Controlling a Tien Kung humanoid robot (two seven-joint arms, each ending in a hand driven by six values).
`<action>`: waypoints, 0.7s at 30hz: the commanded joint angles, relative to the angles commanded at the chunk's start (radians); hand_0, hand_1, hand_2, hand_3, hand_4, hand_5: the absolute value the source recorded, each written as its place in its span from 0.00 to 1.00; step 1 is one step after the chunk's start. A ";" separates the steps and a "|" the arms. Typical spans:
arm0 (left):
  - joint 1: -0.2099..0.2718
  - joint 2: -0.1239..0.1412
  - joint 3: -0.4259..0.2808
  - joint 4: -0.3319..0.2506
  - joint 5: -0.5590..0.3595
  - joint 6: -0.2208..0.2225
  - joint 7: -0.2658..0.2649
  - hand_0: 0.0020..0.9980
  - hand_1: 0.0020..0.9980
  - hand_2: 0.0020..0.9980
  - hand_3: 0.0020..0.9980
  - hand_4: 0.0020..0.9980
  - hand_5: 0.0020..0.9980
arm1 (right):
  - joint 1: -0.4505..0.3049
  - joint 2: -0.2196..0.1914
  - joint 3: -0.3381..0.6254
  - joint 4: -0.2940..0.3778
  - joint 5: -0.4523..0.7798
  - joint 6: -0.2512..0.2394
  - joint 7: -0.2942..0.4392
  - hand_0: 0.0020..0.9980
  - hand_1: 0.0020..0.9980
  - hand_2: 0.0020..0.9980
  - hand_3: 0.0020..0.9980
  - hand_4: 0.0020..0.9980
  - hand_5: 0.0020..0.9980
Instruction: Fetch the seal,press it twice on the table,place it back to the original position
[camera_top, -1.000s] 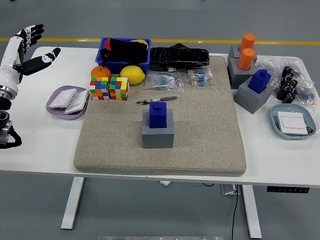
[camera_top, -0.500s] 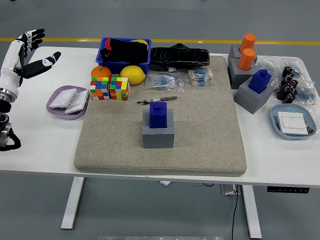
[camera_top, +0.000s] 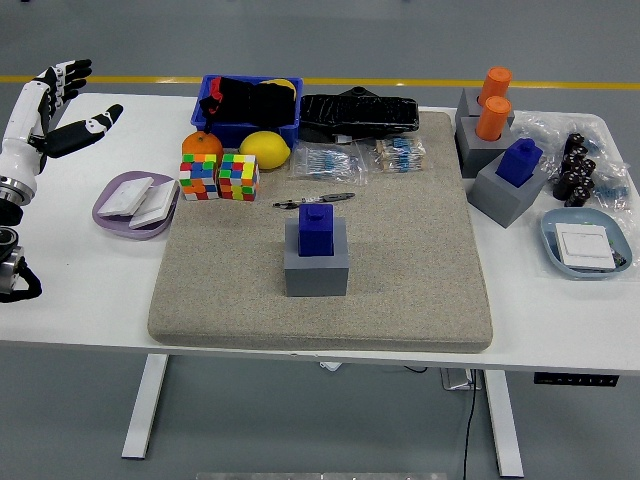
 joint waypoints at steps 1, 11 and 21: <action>0.000 0.000 0.000 0.000 -0.001 0.000 0.000 0.86 0.87 0.86 0.84 0.82 0.22 | 0.001 0.001 0.000 0.000 0.000 0.000 -0.001 0.79 0.68 0.66 0.62 0.79 0.45; -0.001 -0.001 0.007 0.001 -0.002 -0.001 0.001 0.86 0.87 0.86 0.84 0.82 0.23 | -0.003 -0.002 0.000 0.000 -0.004 -0.001 0.001 0.79 0.68 0.66 0.62 0.79 0.45; -0.002 -0.010 0.016 0.005 -0.006 -0.002 0.003 0.86 0.87 0.86 0.84 0.82 0.23 | -0.018 0.005 -0.002 0.000 0.005 0.005 -0.003 0.79 0.68 0.66 0.62 0.79 0.45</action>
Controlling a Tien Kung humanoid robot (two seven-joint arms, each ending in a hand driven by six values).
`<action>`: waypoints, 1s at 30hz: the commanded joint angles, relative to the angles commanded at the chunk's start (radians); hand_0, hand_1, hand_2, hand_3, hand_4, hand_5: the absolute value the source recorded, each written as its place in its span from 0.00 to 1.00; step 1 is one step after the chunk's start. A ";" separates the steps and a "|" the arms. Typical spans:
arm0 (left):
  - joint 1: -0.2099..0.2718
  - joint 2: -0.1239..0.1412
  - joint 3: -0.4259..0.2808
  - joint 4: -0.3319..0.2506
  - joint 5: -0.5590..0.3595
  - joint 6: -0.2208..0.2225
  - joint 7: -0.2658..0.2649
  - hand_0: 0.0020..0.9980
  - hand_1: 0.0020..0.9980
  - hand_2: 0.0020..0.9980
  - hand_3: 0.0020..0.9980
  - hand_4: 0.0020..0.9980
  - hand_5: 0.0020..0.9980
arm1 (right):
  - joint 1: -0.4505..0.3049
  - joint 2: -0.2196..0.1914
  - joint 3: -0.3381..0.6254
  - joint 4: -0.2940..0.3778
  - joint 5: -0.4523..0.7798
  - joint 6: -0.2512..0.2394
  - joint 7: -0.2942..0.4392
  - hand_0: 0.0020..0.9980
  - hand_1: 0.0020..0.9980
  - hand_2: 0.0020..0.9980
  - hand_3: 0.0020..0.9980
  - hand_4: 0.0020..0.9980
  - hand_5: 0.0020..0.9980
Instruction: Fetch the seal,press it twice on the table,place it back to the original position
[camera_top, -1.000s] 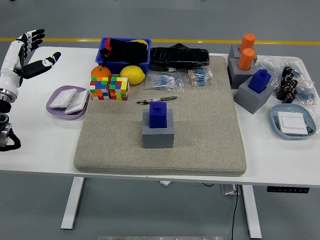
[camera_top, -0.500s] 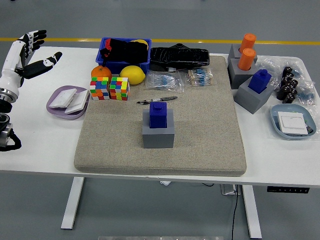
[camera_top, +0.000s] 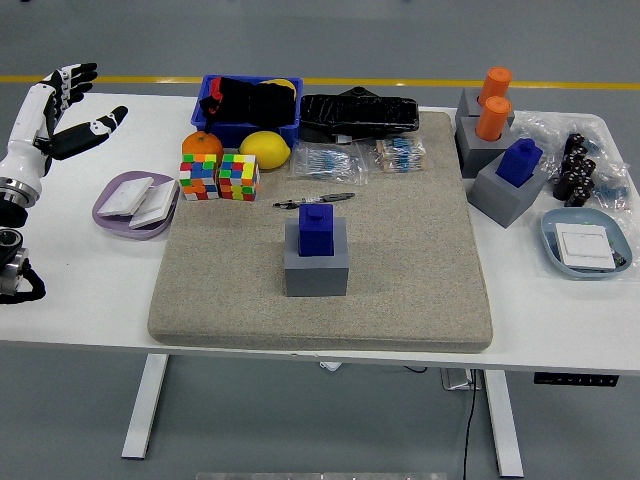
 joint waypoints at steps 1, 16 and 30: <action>-0.001 -0.001 0.001 0.000 -0.002 0.000 0.000 0.86 0.87 0.86 0.84 0.82 0.23 | 0.000 0.000 -0.001 0.000 0.004 0.004 0.002 0.79 0.68 0.66 0.62 0.79 0.45; 0.013 0.008 -0.010 -0.004 -0.012 0.002 -0.012 0.86 0.87 0.86 0.83 0.82 0.24 | 0.027 -0.015 -0.032 0.000 0.035 0.015 -0.001 0.79 0.69 0.66 0.62 0.79 0.45; 0.000 0.024 -0.011 -0.011 -0.019 -0.001 -0.007 0.86 0.87 0.86 0.82 0.82 0.24 | 0.020 -0.008 -0.010 0.000 0.002 0.042 0.012 0.80 0.71 0.69 0.62 0.86 0.45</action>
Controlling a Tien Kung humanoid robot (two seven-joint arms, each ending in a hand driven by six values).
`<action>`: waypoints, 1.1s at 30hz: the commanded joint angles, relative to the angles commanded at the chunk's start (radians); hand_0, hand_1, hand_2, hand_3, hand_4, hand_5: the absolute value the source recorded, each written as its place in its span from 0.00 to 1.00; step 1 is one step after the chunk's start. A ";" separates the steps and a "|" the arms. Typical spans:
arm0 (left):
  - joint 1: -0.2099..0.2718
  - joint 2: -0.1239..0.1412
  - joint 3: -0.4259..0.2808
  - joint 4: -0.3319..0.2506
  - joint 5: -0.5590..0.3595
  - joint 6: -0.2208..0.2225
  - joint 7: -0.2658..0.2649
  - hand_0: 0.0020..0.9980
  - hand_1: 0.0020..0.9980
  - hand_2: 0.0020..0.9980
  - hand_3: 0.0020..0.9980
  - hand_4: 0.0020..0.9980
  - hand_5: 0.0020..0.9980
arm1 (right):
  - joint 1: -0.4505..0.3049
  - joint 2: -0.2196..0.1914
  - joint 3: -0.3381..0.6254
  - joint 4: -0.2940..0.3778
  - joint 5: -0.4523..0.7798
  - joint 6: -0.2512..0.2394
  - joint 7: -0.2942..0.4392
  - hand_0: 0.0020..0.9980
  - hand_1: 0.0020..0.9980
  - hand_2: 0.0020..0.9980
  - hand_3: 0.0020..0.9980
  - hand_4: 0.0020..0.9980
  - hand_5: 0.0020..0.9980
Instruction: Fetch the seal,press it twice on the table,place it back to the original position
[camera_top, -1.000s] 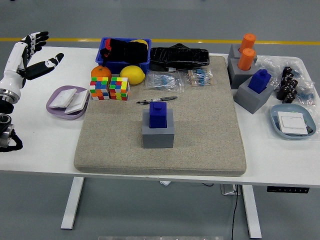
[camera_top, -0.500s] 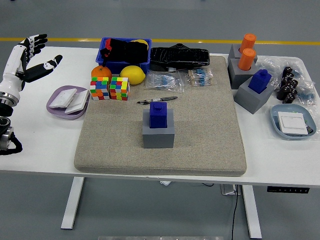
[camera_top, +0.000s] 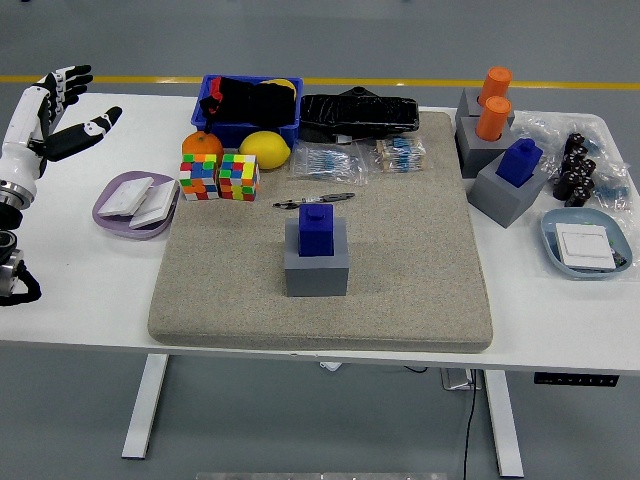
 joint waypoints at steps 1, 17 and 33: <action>-0.003 0.004 -0.001 -0.002 -0.001 0.000 0.000 0.86 0.87 0.86 0.82 0.82 0.24 | -0.001 -0.002 0.001 0.000 -0.002 0.002 0.002 0.80 0.71 0.69 0.62 0.86 0.45; -0.011 0.017 -0.006 -0.008 -0.006 -0.002 0.002 0.86 0.87 0.85 0.81 0.82 0.24 | 0.007 -0.002 0.080 0.000 -0.096 -0.025 0.031 0.47 0.32 0.27 0.25 0.56 0.32; -0.010 0.016 -0.004 -0.010 -0.004 -0.003 0.003 0.86 0.86 0.85 0.81 0.82 0.24 | 0.007 -0.003 0.093 0.016 -0.161 -0.033 0.045 0.11 0.08 0.11 0.09 0.13 0.04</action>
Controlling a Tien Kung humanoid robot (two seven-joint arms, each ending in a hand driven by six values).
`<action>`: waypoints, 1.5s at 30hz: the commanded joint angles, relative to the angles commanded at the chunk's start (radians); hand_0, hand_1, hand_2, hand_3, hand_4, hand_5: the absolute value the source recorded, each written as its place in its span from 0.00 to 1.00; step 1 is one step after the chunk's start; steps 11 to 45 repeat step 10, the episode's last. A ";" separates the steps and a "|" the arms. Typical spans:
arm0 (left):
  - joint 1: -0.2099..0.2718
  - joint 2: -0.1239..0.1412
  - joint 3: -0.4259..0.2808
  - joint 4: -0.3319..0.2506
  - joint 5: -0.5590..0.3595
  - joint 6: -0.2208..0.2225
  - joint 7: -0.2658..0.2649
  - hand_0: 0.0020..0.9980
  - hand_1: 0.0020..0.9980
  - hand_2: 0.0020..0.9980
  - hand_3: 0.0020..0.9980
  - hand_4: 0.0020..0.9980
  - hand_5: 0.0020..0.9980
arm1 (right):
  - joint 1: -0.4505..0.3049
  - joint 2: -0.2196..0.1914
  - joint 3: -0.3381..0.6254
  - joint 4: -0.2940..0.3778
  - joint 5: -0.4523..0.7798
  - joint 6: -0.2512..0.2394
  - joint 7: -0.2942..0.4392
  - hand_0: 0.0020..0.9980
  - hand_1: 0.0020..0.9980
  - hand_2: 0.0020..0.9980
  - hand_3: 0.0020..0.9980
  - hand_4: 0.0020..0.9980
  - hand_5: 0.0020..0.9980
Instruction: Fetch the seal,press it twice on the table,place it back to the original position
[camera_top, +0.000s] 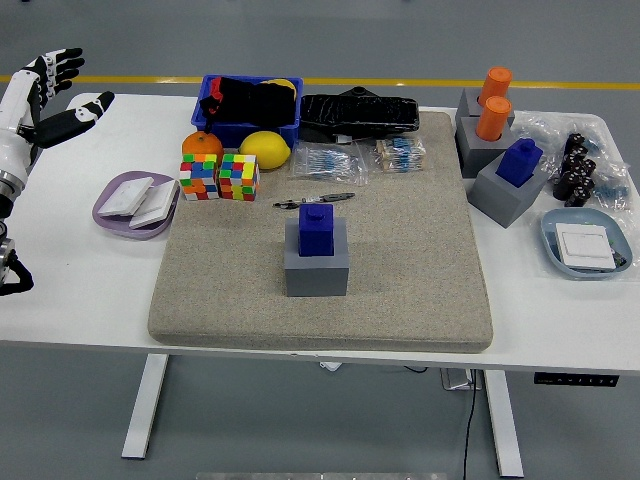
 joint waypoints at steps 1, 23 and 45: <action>0.001 0.000 0.000 0.000 0.000 0.000 0.000 0.86 0.86 0.85 0.81 0.82 0.24 | 0.000 0.000 0.000 0.000 0.000 -0.001 -0.001 0.11 0.08 0.11 0.09 0.13 0.04; 0.005 0.000 0.003 0.000 0.000 -0.001 0.000 0.86 0.86 0.85 0.81 0.82 0.24 | 0.001 0.000 0.000 0.002 0.000 -0.001 -0.002 0.05 0.05 0.08 0.06 0.14 0.00; 0.005 0.000 0.003 0.000 0.000 -0.001 0.000 0.86 0.86 0.85 0.81 0.82 0.24 | 0.001 0.000 0.000 0.002 0.000 -0.001 -0.002 0.05 0.05 0.08 0.06 0.14 0.00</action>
